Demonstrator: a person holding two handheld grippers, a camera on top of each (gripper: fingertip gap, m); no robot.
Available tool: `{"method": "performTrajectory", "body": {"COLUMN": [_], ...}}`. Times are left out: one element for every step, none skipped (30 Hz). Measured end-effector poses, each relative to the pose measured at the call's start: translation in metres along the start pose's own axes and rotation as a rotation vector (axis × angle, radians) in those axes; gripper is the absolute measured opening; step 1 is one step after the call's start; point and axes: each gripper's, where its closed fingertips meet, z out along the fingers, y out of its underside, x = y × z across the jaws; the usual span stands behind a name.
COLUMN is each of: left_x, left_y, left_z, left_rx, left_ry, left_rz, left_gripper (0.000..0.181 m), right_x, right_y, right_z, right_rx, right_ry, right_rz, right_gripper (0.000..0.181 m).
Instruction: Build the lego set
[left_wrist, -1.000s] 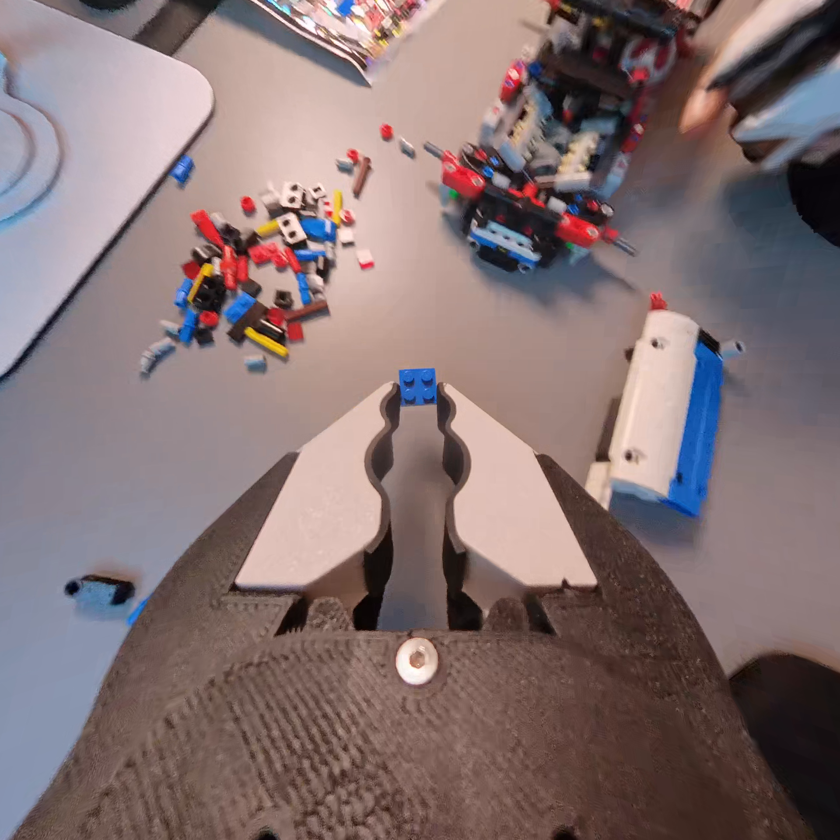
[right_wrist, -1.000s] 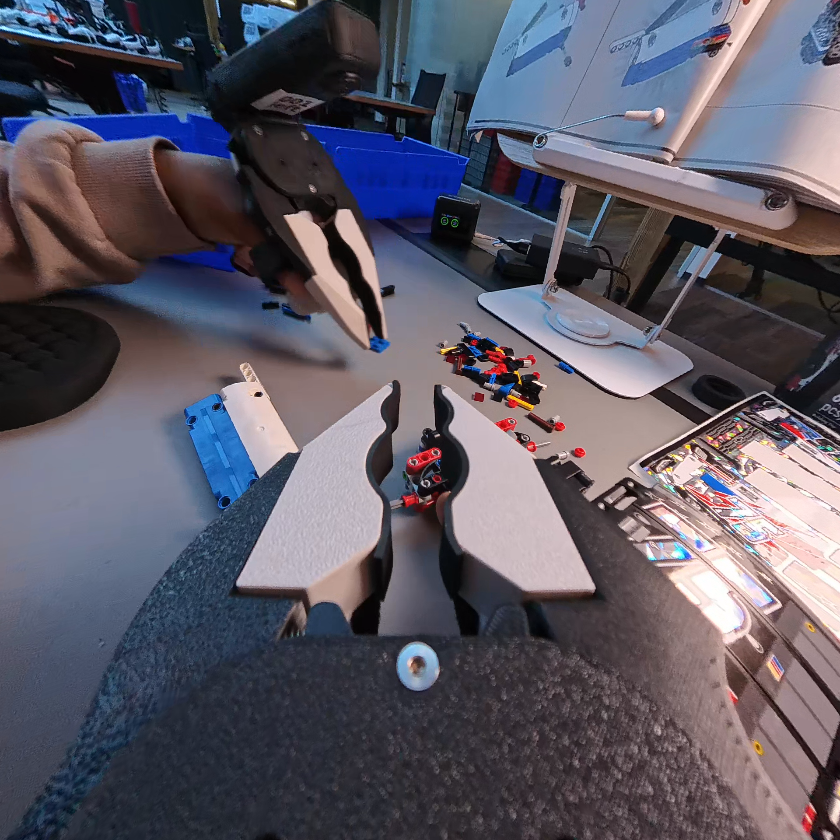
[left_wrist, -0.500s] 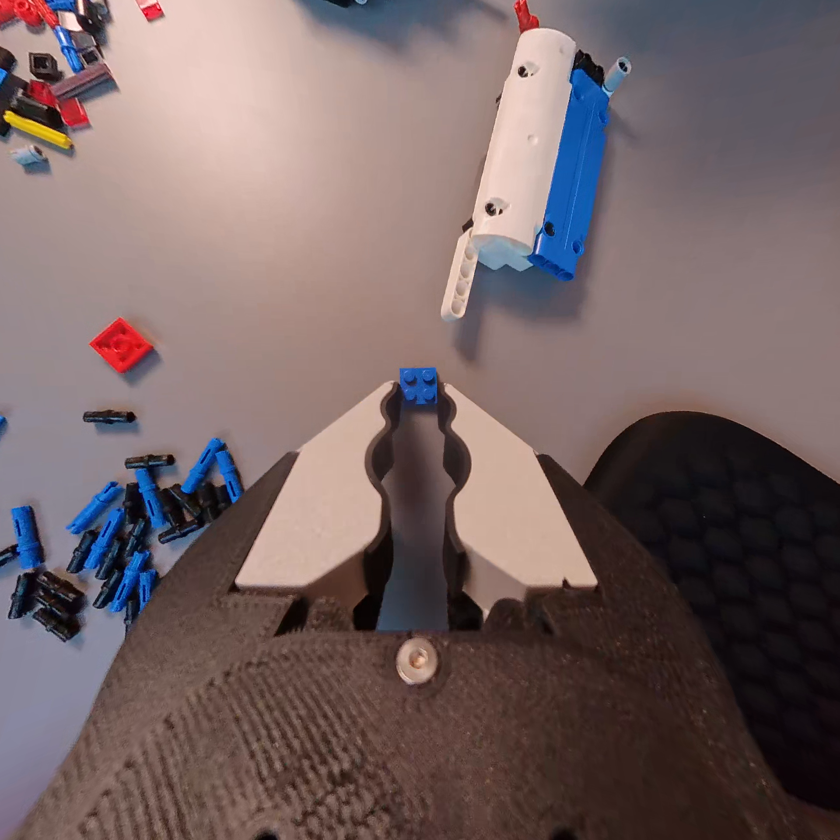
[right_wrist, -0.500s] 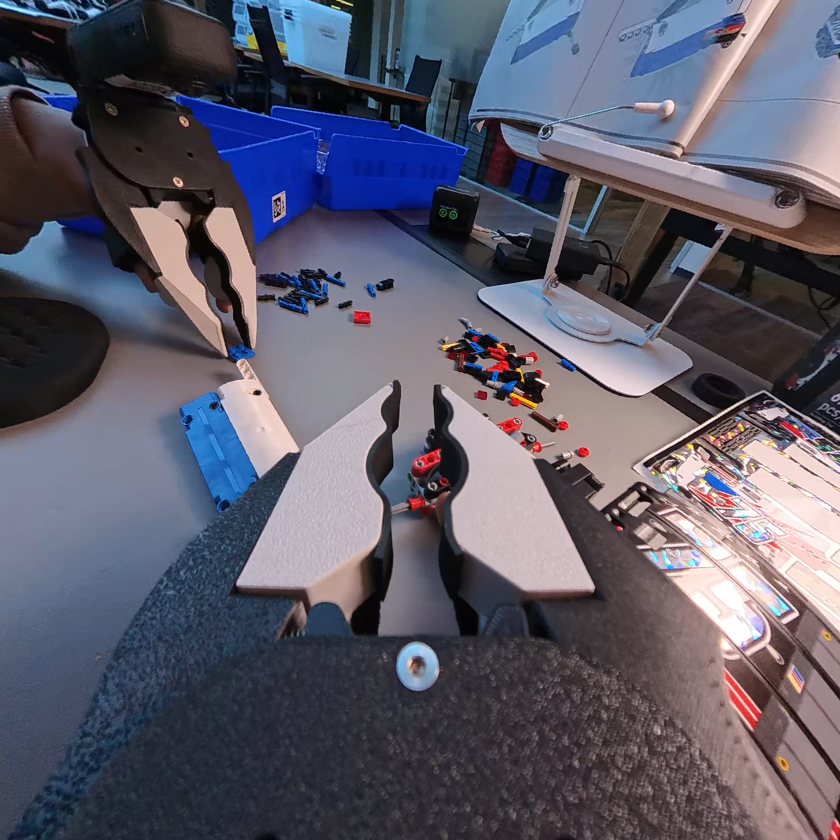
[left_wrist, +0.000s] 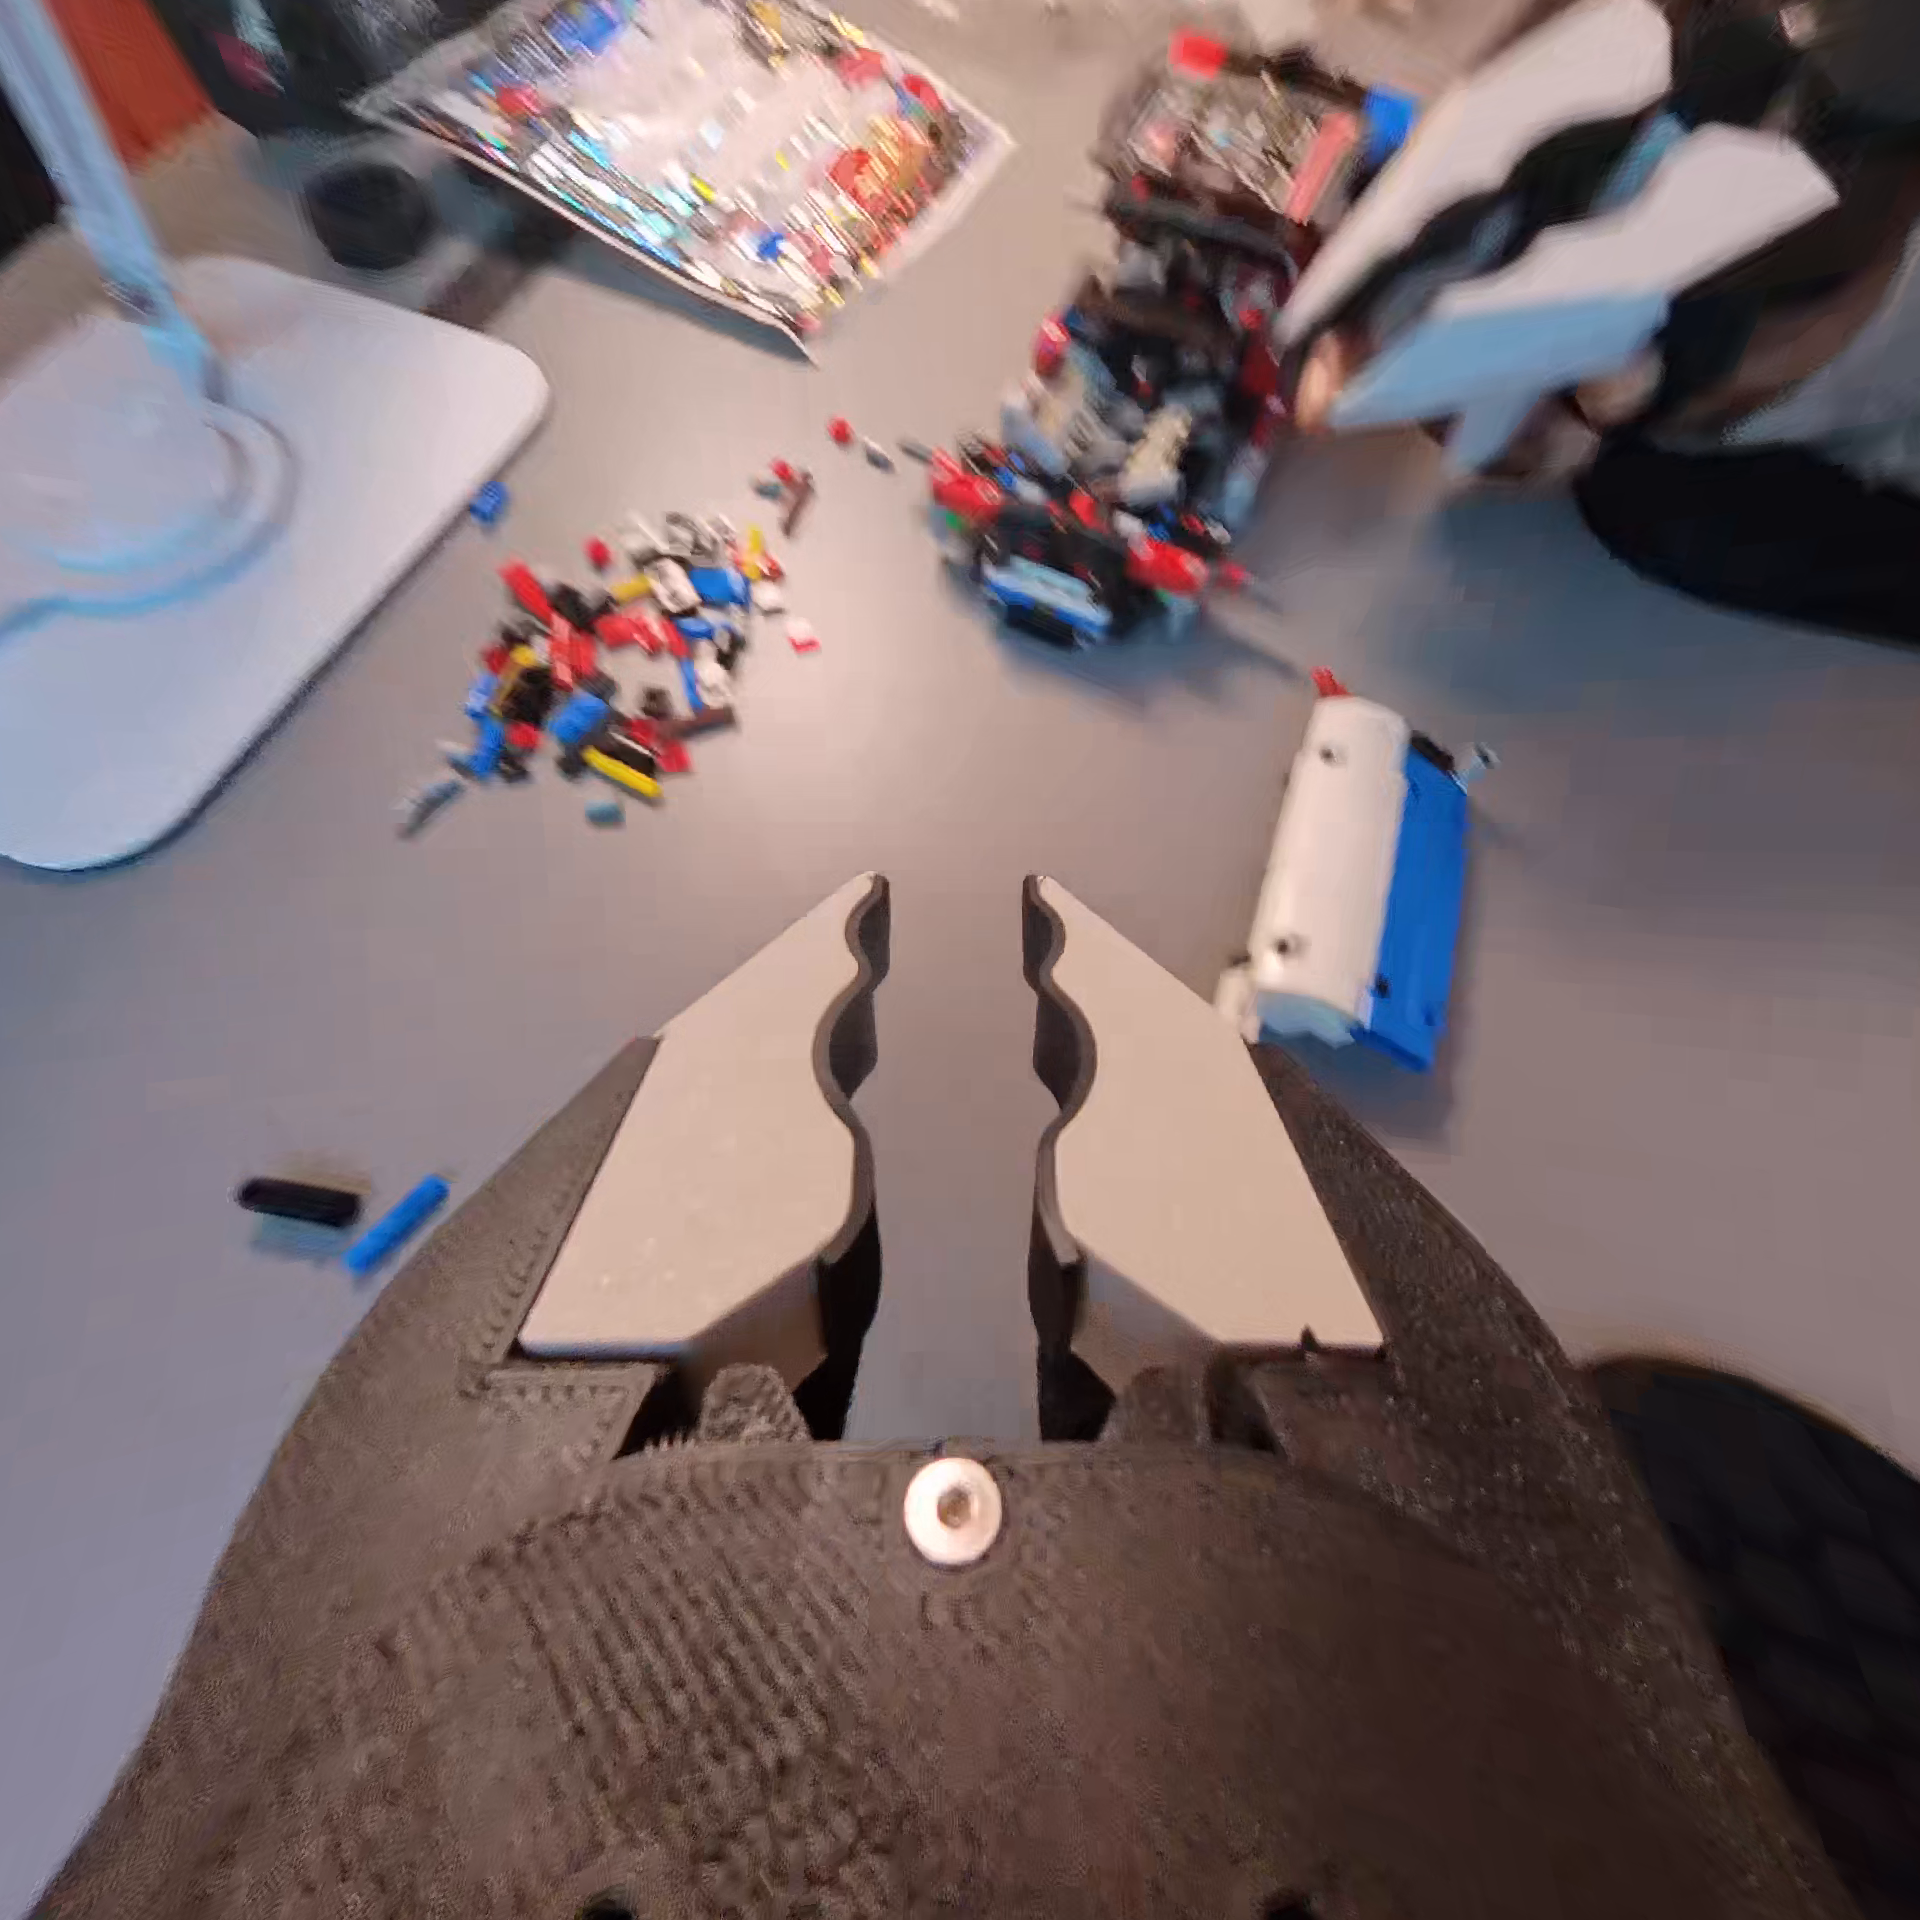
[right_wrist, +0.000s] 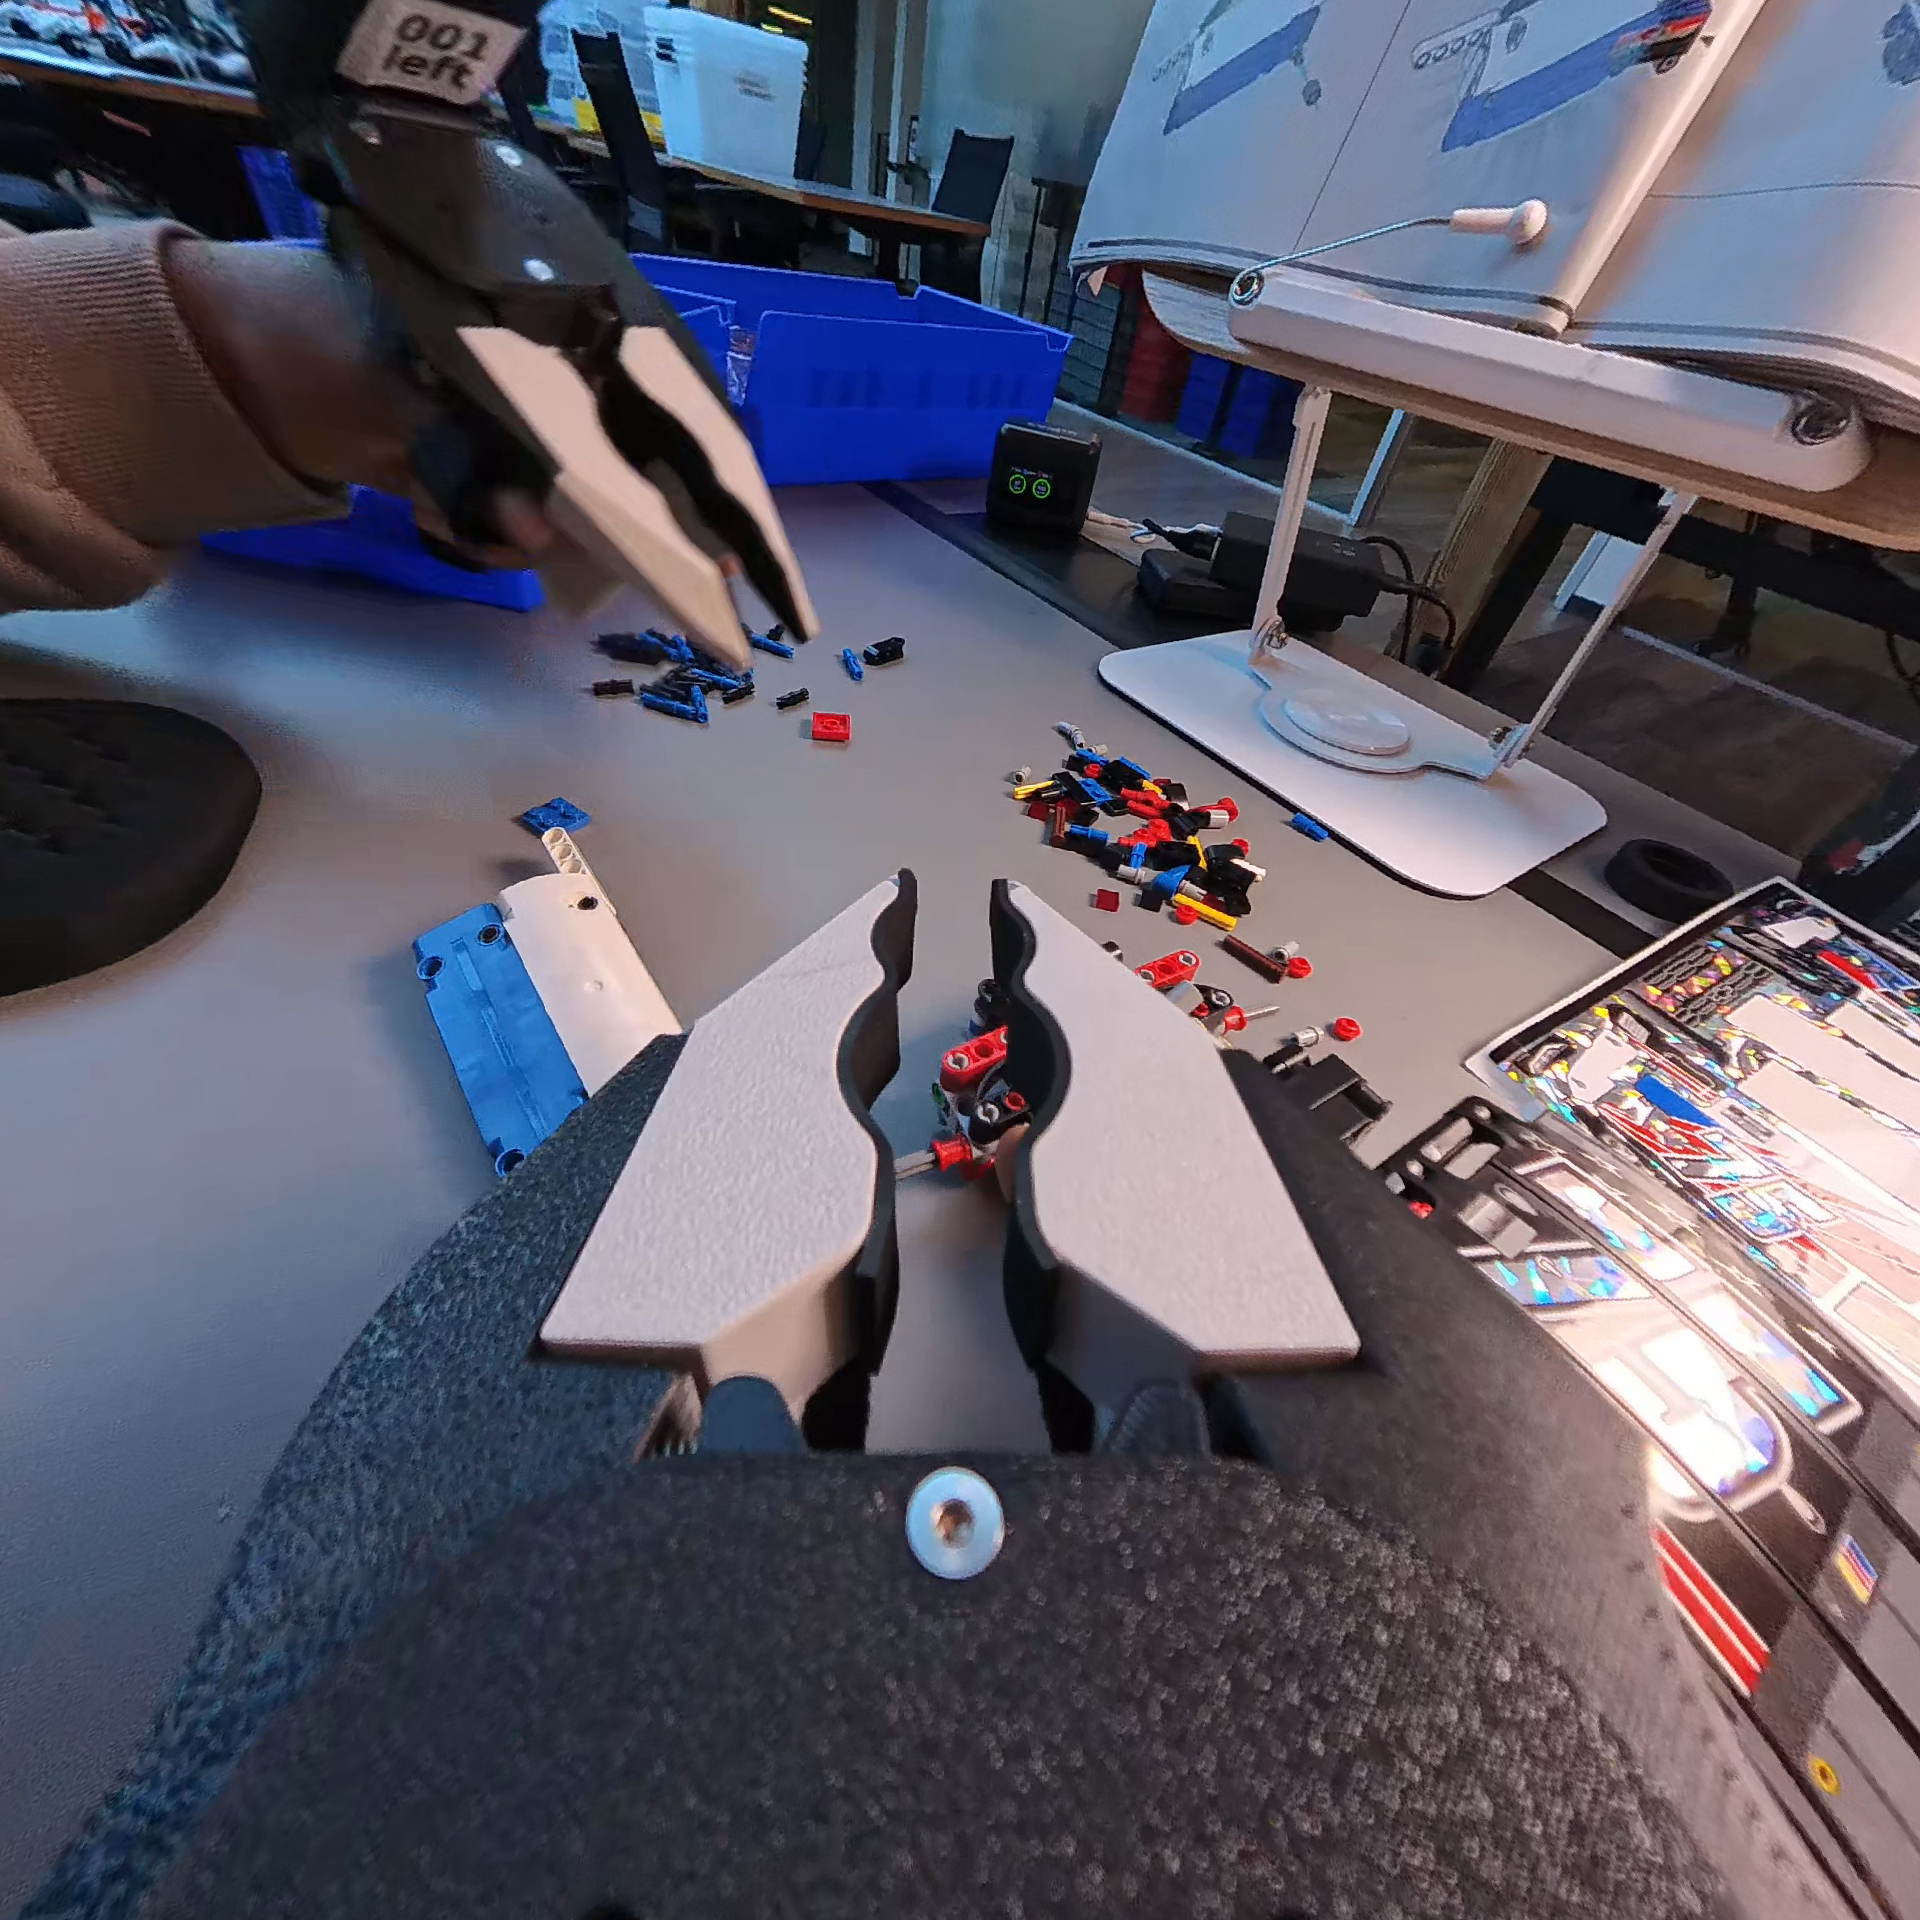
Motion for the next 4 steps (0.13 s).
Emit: {"method": "performTrajectory", "body": {"left_x": [-0.019, -0.038, -0.055, -0.07], "left_y": [-0.013, -0.02, -0.023, -0.022], "left_z": [0.008, 0.018, 0.03, 0.044], "left_rx": [0.033, 0.039, 0.023, -0.009], "left_ry": [-0.053, -0.108, -0.149, -0.173], "left_rz": [-0.027, -0.046, -0.051, -0.055], "left_gripper": [0.023, 0.023, 0.021, 0.018], "right_x": [0.0, -0.001, -0.001, -0.001], "right_y": [0.0, 0.001, 0.001, 0.001], "right_z": [0.001, 0.001, 0.001, 0.0], "right_rx": [-0.002, -0.004, -0.005, -0.005], "right_ry": [-0.004, -0.005, -0.005, -0.002], "right_rz": [0.001, 0.0, -0.005, -0.012], "right_gripper": [0.012, 0.012, 0.012, 0.012]}}
